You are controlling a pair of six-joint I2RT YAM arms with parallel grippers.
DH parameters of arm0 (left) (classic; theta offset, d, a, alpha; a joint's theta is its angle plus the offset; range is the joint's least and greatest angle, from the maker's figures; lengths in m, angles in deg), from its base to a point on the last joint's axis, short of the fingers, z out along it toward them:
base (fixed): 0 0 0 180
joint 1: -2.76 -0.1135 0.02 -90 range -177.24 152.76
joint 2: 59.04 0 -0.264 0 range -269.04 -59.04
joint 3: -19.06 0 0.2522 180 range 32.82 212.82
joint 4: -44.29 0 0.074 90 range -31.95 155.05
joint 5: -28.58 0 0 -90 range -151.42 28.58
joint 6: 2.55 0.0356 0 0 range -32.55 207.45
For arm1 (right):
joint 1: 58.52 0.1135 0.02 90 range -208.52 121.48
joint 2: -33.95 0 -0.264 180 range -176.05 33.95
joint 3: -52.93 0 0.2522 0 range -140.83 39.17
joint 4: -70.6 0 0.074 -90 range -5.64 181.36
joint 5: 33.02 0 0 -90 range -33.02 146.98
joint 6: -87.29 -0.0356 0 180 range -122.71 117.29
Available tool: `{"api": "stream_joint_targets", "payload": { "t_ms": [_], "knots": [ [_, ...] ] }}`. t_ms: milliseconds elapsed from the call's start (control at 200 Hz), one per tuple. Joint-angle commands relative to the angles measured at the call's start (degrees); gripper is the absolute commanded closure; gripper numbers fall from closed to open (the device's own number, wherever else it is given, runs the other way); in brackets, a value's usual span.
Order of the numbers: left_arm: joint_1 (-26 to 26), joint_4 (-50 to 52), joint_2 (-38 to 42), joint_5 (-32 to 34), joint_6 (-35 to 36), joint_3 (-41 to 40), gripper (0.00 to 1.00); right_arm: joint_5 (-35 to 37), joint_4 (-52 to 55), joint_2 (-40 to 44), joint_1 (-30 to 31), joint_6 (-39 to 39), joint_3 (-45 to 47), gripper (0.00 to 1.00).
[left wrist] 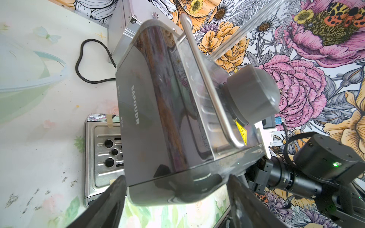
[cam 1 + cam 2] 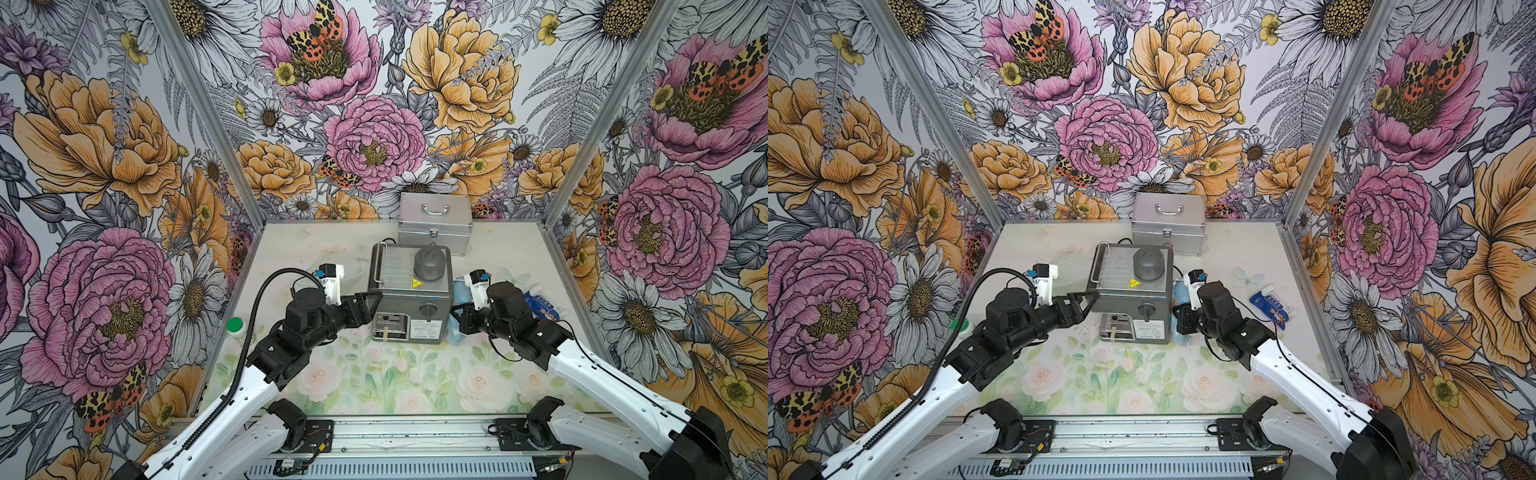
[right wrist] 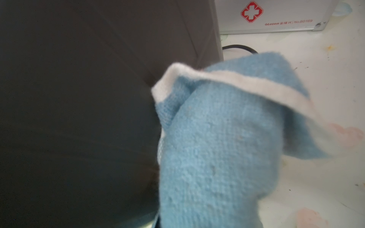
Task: Wipe the surface of a coffee machine
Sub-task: Wipe the dirt from the surface of the coffee machine, then place the cleaning item at the center of the board.
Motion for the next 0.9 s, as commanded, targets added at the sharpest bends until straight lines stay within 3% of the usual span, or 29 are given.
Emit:
{"api": "stream_joint_targets", "payload": {
  "t_ms": [0, 270, 410, 485, 540, 700, 895],
  "knots": [
    [0.30, 1.06, 1.06, -1.24, 0.60, -0.94, 0.19, -0.64, -1.88, -3.65, 0.73, 3.04, -5.35, 1.00],
    [0.23, 2.28, 0.35, -0.51, 2.66, 0.56, 0.18, -0.30, -1.49, -5.89, -2.70, 6.10, -12.47, 1.00],
    [0.22, 6.52, -0.08, 2.63, 5.14, 4.32, 0.13, 8.91, 5.25, -7.66, -6.44, 6.59, -15.22, 1.00],
    [0.21, 8.38, 0.44, 4.70, 6.31, 6.04, 0.02, 13.92, 8.69, -9.37, -10.61, 4.45, -14.95, 1.00],
    [0.26, 9.23, 0.63, 5.61, 7.00, 7.12, 0.02, 17.86, 9.99, -10.09, -13.30, 3.23, -13.65, 1.00],
    [0.05, 10.35, -0.02, 6.14, 7.77, 8.32, 0.02, 14.52, 7.96, -13.44, -21.44, 2.35, -11.57, 1.00],
    [-0.23, 10.39, -0.13, 7.34, 7.86, 6.95, 0.02, 11.81, 4.16, -24.93, -23.15, 4.89, -12.16, 1.00]
  ]
}}
